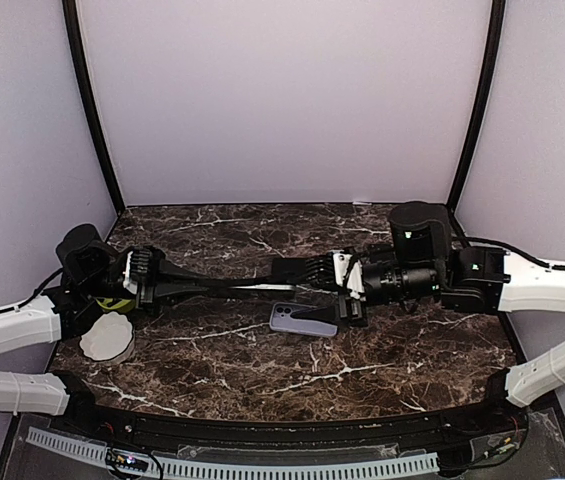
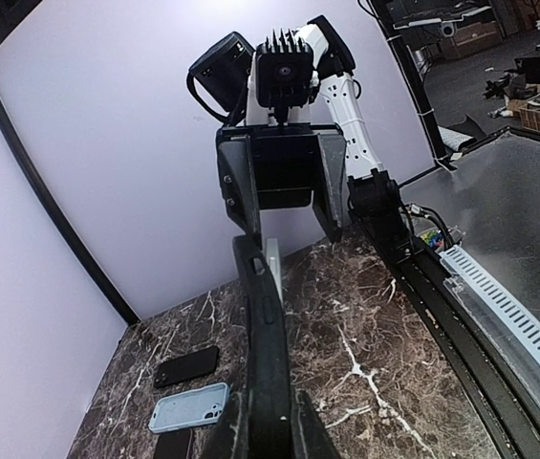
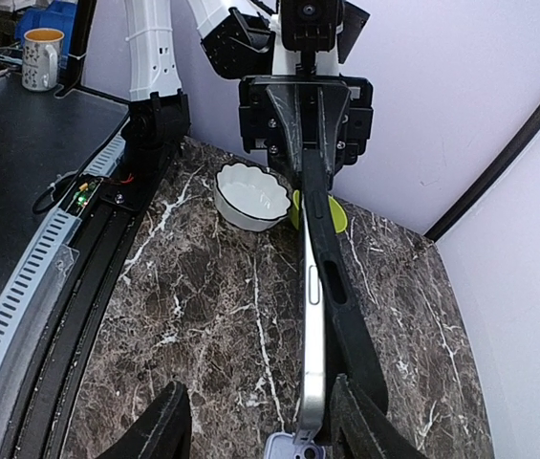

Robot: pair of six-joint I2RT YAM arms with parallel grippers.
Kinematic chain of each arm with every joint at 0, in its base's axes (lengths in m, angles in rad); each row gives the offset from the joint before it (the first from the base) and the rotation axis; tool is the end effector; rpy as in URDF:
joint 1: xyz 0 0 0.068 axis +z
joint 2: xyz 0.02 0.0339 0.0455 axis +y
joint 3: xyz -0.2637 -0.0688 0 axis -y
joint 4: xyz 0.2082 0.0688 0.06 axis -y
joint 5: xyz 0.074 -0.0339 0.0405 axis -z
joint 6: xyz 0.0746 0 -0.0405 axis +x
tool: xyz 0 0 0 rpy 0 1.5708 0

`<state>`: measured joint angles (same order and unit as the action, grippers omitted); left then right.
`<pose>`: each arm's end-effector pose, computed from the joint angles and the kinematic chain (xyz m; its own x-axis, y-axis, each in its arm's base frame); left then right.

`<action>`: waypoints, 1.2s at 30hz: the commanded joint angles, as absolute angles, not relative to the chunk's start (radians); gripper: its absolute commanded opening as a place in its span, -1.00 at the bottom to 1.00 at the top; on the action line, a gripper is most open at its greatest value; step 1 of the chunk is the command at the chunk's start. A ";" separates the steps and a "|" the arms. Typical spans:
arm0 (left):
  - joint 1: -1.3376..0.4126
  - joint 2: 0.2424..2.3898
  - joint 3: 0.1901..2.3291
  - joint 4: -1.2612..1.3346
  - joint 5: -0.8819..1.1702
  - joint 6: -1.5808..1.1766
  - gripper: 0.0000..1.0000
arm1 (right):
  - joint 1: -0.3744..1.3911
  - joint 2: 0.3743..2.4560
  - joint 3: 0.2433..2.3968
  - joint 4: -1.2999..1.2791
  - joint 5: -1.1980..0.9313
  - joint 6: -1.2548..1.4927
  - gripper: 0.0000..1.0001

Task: Take the phone out of the phone case
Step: Pass from the left arm to the right

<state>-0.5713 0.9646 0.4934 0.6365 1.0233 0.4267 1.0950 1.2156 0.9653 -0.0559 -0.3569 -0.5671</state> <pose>0.1286 -0.1584 0.3077 0.5357 -0.0882 -0.8398 0.8439 0.0209 0.5361 0.1060 0.2627 0.3239 0.4129 -0.2975 -0.8608 -0.9054 -0.0317 -0.4234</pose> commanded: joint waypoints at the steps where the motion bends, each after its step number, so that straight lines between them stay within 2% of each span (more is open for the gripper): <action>1: -0.581 0.922 0.494 0.717 1.101 0.440 -1.00 | 1.091 1.234 0.998 -0.023 -0.289 -0.594 0.01; 13: -0.581 0.920 0.493 0.718 1.082 0.449 -1.00 | 1.098 1.259 1.004 -0.018 -0.297 -0.579 -0.05; 36: -0.585 0.916 0.502 0.644 1.031 0.512 -1.00 | 1.173 1.397 1.122 -0.094 -0.110 -0.572 -0.30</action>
<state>-0.5694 0.9531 0.4889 0.5785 0.9737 0.4870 1.1561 1.3659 1.0729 -0.1226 -0.1589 -0.5816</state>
